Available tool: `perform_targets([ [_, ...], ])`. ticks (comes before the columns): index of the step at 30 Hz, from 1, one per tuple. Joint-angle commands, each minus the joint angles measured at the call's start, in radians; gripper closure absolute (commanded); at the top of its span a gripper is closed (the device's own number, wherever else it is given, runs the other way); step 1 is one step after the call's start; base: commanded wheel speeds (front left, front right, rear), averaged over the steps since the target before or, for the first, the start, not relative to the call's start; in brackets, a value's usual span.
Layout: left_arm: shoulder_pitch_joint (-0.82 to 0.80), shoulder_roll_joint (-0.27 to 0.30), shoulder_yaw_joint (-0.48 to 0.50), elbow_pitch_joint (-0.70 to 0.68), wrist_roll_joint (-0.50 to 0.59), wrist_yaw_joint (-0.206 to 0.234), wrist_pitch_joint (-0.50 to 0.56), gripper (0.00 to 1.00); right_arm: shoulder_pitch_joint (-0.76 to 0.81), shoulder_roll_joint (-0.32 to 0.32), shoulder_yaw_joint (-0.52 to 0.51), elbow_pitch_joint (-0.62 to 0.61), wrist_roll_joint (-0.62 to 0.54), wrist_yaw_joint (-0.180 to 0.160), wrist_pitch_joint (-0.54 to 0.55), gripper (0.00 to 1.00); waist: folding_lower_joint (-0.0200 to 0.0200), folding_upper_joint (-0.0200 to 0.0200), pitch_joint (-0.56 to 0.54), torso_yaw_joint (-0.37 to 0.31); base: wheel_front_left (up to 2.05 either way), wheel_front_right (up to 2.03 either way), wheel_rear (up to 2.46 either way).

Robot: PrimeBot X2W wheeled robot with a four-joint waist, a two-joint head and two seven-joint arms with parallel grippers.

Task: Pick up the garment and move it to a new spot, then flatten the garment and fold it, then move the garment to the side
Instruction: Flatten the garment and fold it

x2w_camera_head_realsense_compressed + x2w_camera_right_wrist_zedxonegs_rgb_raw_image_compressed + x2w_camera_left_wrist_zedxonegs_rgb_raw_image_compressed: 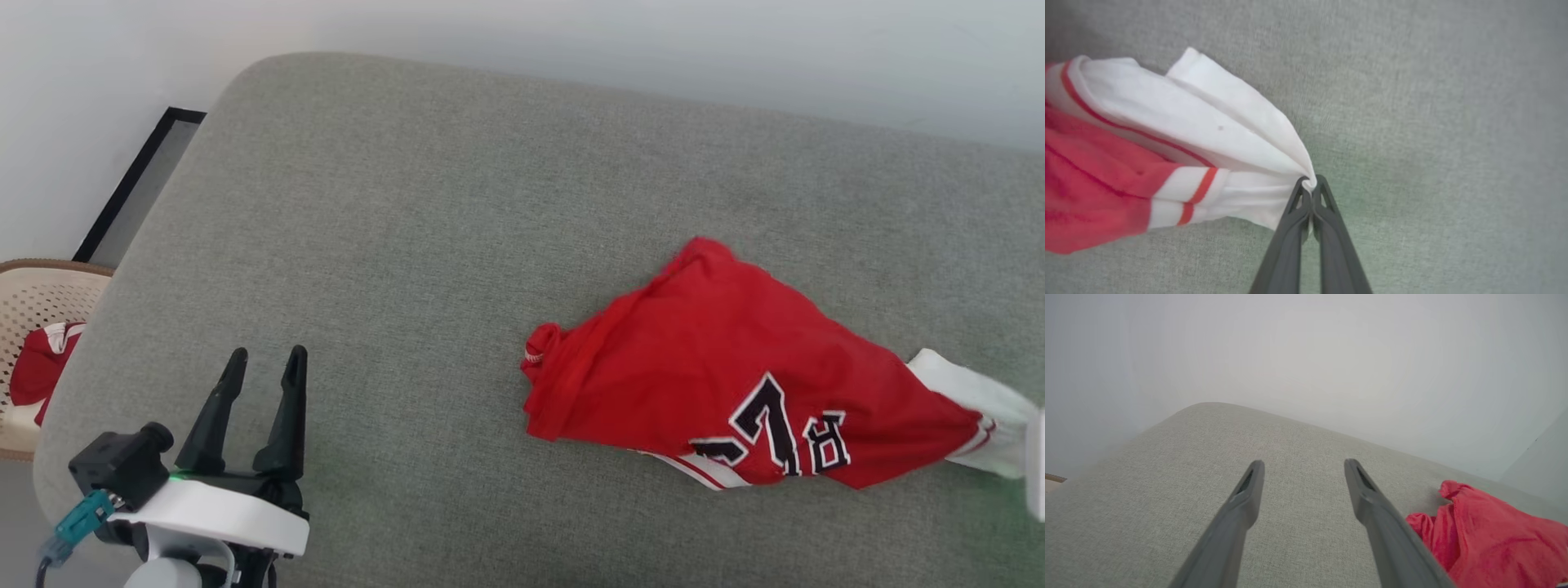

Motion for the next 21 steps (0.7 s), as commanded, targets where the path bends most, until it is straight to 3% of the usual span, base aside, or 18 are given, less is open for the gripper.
perform_targets([
  [1, -0.018, 0.005, -0.002, 0.0, 0.002, -0.003, -0.005, 0.0, 0.007, 0.01, -0.002, 0.005, -0.008, -0.004, -0.008, 1.0, 0.0, 0.0, 0.002, -0.001, 0.0, 0.0, 0.0],
  [6, -0.032, 0.014, -0.017, 0.011, 0.002, -0.003, -0.005, 0.0, -0.011, 0.075, -0.045, 0.099, -0.028, -0.004, -0.05, 1.0, 0.0, 0.0, 0.008, -0.008, 0.0, 0.0, 0.0],
  [7, -0.036, 0.018, -0.022, 0.013, 0.0, -0.003, -0.005, 0.0, -0.016, 0.084, -0.041, 0.111, -0.039, -0.004, -0.058, 0.9, 0.0, 0.0, 0.007, -0.01, 0.0, 0.0, 0.0],
  [8, -0.041, 0.025, -0.026, 0.014, -0.001, -0.003, -0.005, 0.0, -0.023, 0.092, -0.043, 0.122, -0.043, -0.003, -0.068, 0.61, 0.0, 0.0, 0.006, -0.013, 0.0, 0.0, 0.0],
  [9, -0.045, 0.031, -0.031, 0.016, -0.005, -0.003, -0.005, 0.0, -0.031, 0.103, -0.048, 0.133, -0.043, -0.003, -0.074, 0.18, 0.0, 0.0, 0.004, -0.017, 0.0, 0.0, 0.0],
  [10, -0.047, 0.037, -0.04, 0.018, -0.013, -0.003, -0.005, 0.0, -0.037, 0.108, -0.048, 0.137, -0.047, -0.003, -0.08, 0.0, 0.0, 0.0, 0.0, -0.022, 0.0, 0.0, 0.0],
  [16, -0.09, 0.105, -0.1, 0.018, -0.08, -0.003, 0.019, 0.0, -0.061, 0.132, -0.066, 0.104, -0.041, -0.003, -0.128, 0.0, 0.0, 0.0, -0.022, -0.062, 0.0, 0.0, 0.0],
  [21, -0.153, 0.173, -0.145, -0.014, -0.141, -0.003, 0.119, 0.0, -0.043, 0.161, -0.053, 0.016, -0.044, -0.003, -0.203, 0.0, 0.0, 0.0, -0.036, -0.114, 0.0, 0.0, 0.0],
])
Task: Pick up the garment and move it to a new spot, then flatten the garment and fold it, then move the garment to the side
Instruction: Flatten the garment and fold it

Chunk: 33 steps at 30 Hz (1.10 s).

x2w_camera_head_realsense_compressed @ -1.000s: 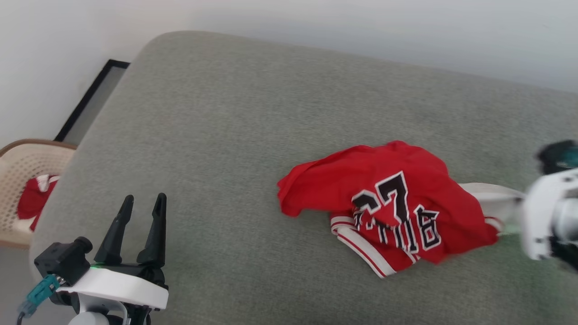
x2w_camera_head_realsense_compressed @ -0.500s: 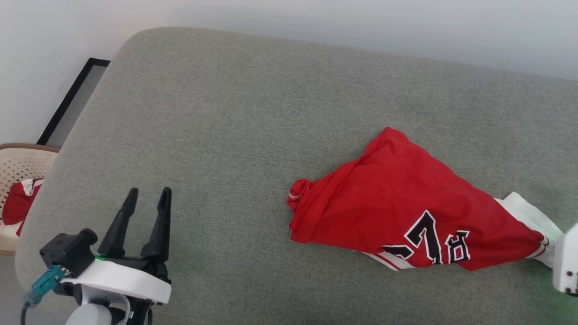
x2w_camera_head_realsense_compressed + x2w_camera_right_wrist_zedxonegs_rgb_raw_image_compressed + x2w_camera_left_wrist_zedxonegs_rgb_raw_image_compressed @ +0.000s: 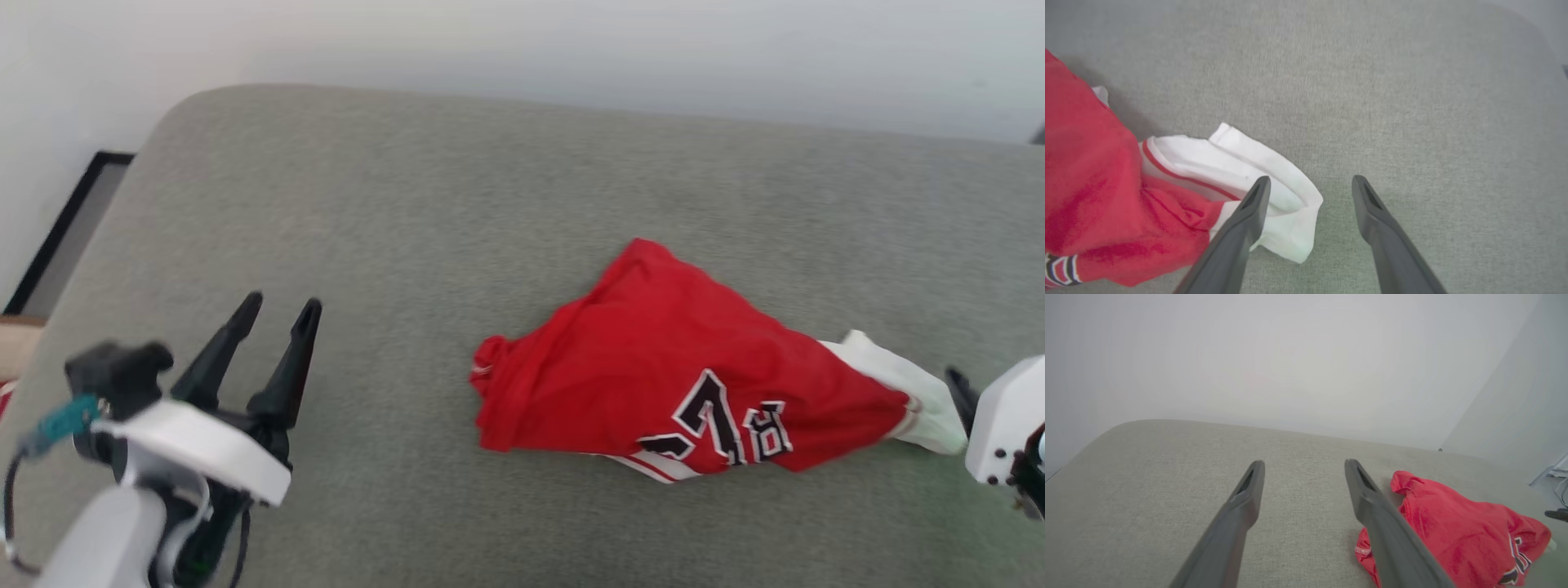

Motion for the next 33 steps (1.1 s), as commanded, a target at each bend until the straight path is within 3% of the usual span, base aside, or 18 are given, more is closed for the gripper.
perform_targets([
  [1, -0.037, 0.022, -0.015, -0.017, -0.019, -0.003, 0.038, 0.0, 0.01, 0.016, -0.004, -0.029, -0.001, 0.0, -0.043, 0.0, 0.0, 0.0, -0.01, -0.034, 0.0, 0.0, 0.0],
  [9, -0.161, 0.085, -0.064, -0.062, -0.091, 0.001, 0.263, 0.0, 0.039, 0.123, 0.027, -0.159, -0.058, 0.0, -0.306, 0.0, 0.0, 0.0, -0.016, -0.157, 0.0, 0.0, 0.0],
  [14, -0.24, 0.101, -0.114, -0.064, -0.109, 0.011, 0.428, 0.0, 0.048, 0.175, 0.06, -0.17, -0.1, 0.0, -0.499, 0.0, 0.0, 0.0, -0.005, -0.244, 0.0, 0.0, 0.0],
  [22, -0.343, 0.112, -0.194, -0.011, -0.143, 0.055, 0.706, 0.0, 0.066, 0.222, 0.136, -0.131, -0.123, 0.0, -0.644, 0.0, 0.0, 0.0, 0.027, -0.368, 0.0, 0.0, 0.0],
  [24, -0.355, 0.116, -0.205, -0.004, -0.136, 0.058, 0.731, 0.0, 0.07, 0.223, 0.149, -0.13, -0.126, 0.0, -0.658, 0.0, 0.0, 0.0, 0.033, -0.38, 0.0, 0.0, 0.0],
  [33, -0.397, 0.139, -0.283, 0.108, -0.133, 0.157, 0.996, 0.0, 0.058, 0.227, 0.197, -0.079, -0.062, 0.0, -0.785, 0.0, 0.0, 0.0, 0.09, -0.458, 0.0, 0.0, 0.0],
])
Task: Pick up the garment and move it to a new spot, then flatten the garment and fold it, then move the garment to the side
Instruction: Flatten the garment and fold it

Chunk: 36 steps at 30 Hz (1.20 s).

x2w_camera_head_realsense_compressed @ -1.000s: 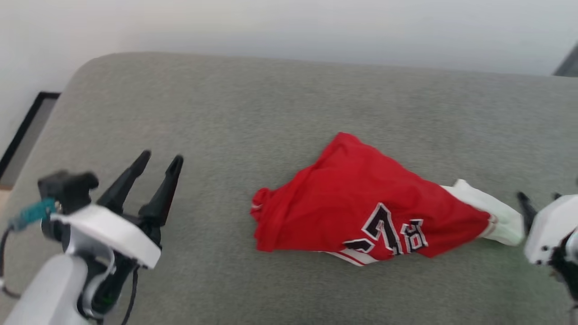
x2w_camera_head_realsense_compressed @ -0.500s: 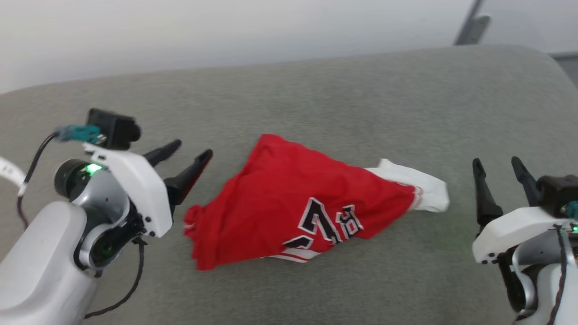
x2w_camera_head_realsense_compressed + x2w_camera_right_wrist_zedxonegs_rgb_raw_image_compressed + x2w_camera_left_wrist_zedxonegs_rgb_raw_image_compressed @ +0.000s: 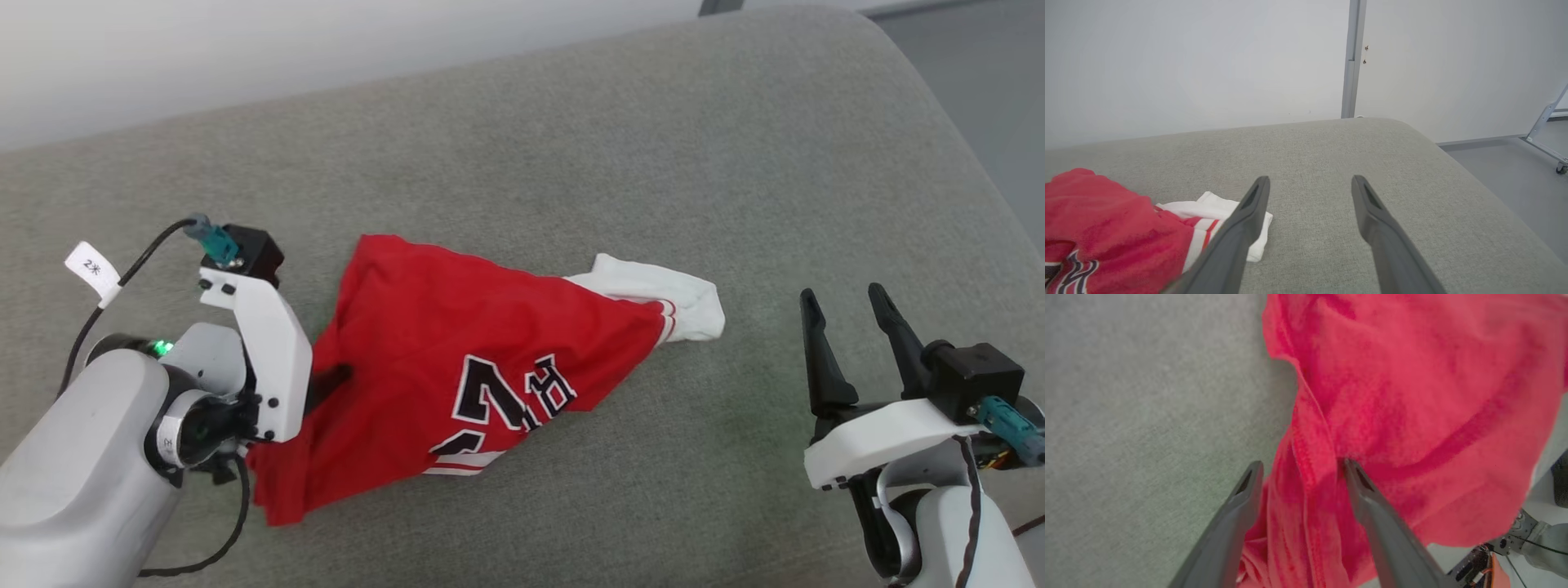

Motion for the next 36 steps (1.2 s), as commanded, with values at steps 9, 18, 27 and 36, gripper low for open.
perform_targets([
  [9, -0.033, -0.016, -0.035, 0.075, -0.01, 0.012, 0.087, 1.0, -0.035, 0.002, 0.011, 0.025, 0.016, 0.0, -0.034, 0.0, 0.0, 0.0, 0.048, -0.016, 0.0, 0.0, 0.0],
  [18, -0.141, 0.006, -0.003, 0.042, 0.011, 0.001, 0.072, 1.0, -0.04, 0.002, -0.011, 0.029, 0.008, 0.0, -0.046, 0.0, 0.0, 0.0, 0.055, 0.005, 0.0, 0.0, 0.0],
  [27, -0.34, 0.014, 0.003, 0.11, 0.137, -0.087, -0.109, 1.0, -0.063, 0.002, 0.02, 0.007, -0.003, 0.0, -0.068, 0.0, 0.0, 0.0, 0.09, -0.007, 0.0, 0.0, 0.0],
  [36, -0.491, 0.006, -0.083, 0.271, 0.298, -0.151, -0.389, 1.0, -0.097, 0.002, 0.062, 0.006, 0.019, 0.0, -0.101, 0.0, 0.0, 0.0, 0.16, -0.058, 0.0, 0.0, 0.0],
])
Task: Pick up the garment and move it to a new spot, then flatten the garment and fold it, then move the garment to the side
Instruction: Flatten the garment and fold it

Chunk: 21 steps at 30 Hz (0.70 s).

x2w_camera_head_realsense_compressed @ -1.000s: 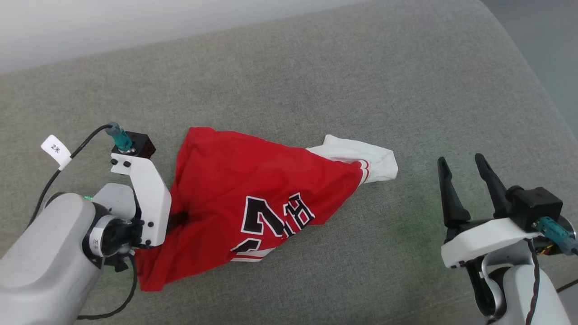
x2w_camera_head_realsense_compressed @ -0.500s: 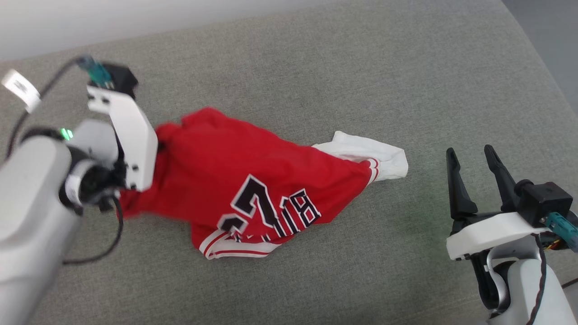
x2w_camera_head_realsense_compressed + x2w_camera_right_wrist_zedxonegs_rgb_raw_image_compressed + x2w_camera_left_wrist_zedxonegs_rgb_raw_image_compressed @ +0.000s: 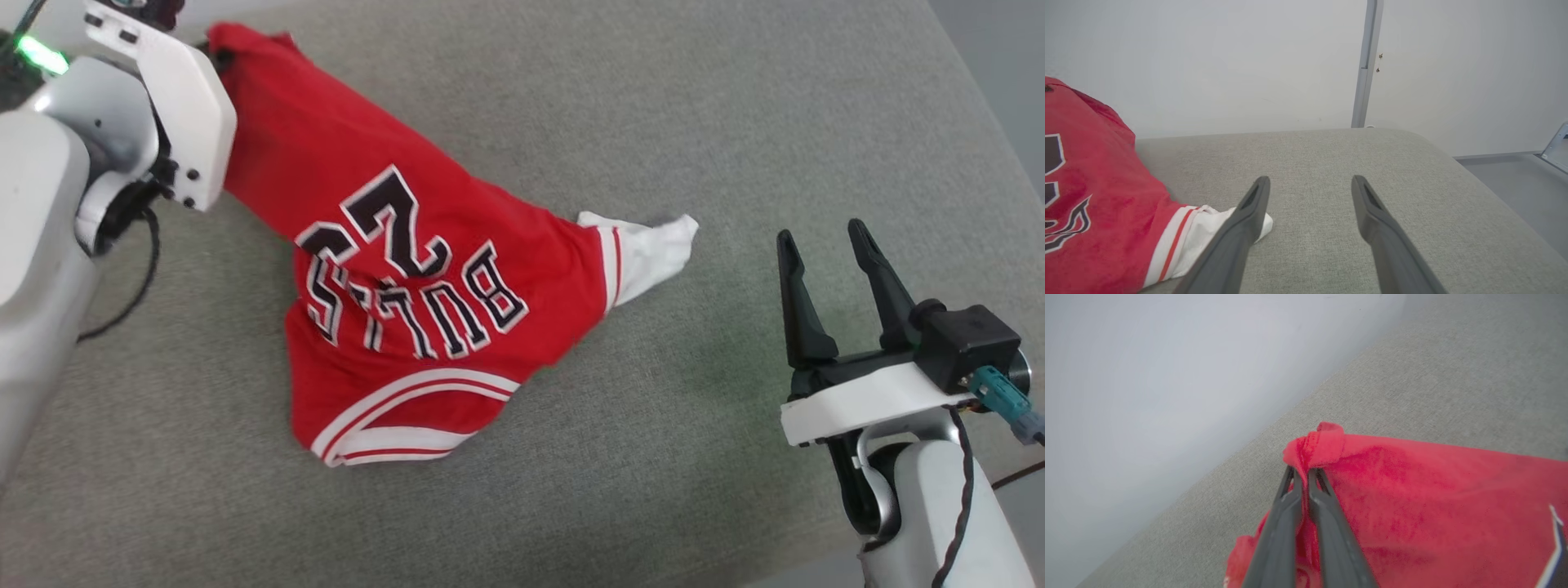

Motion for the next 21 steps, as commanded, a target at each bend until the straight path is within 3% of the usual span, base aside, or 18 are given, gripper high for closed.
perform_targets([
  [1, -0.03, 0.002, -0.016, 0.031, 0.03, -0.003, -0.035, 1.0, -0.014, 0.001, 0.008, 0.006, 0.012, 0.0, -0.011, 0.0, 0.0, 0.0, 0.03, -0.023, 0.0, 0.0, 0.0],
  [4, -0.053, -0.012, -0.059, 0.124, 0.04, -0.009, -0.067, 1.0, -0.028, 0.001, 0.023, 0.013, 0.021, 0.0, -0.019, 0.0, 0.0, 0.0, 0.057, -0.039, 0.0, 0.0, 0.0],
  [8, -0.06, -0.032, -0.145, 0.18, -0.034, -0.01, -0.025, 1.0, -0.041, 0.001, 0.033, 0.03, 0.03, 0.0, -0.029, 0.0, 0.0, 0.0, 0.079, -0.049, 0.0, 0.0, 0.0],
  [9, -0.064, -0.029, -0.166, 0.183, -0.062, -0.01, -0.015, 0.71, -0.042, 0.001, 0.034, 0.036, 0.03, 0.0, -0.031, 0.0, 0.0, 0.0, 0.08, -0.047, 0.0, 0.0, 0.0],
  [11, -0.079, -0.021, -0.203, 0.179, -0.106, -0.01, 0.003, 0.0, -0.042, 0.001, 0.028, 0.044, 0.028, 0.0, -0.034, 0.0, 0.0, 0.0, 0.079, -0.038, 0.0, 0.0, 0.0],
  [21, -0.124, -0.022, -0.257, 0.158, -0.291, -0.01, 0.104, 0.0, -0.045, 0.001, -0.016, 0.054, -0.007, 0.0, -0.038, 0.0, 0.0, 0.0, 0.01, 0.041, 0.0, 0.0, 0.0],
])
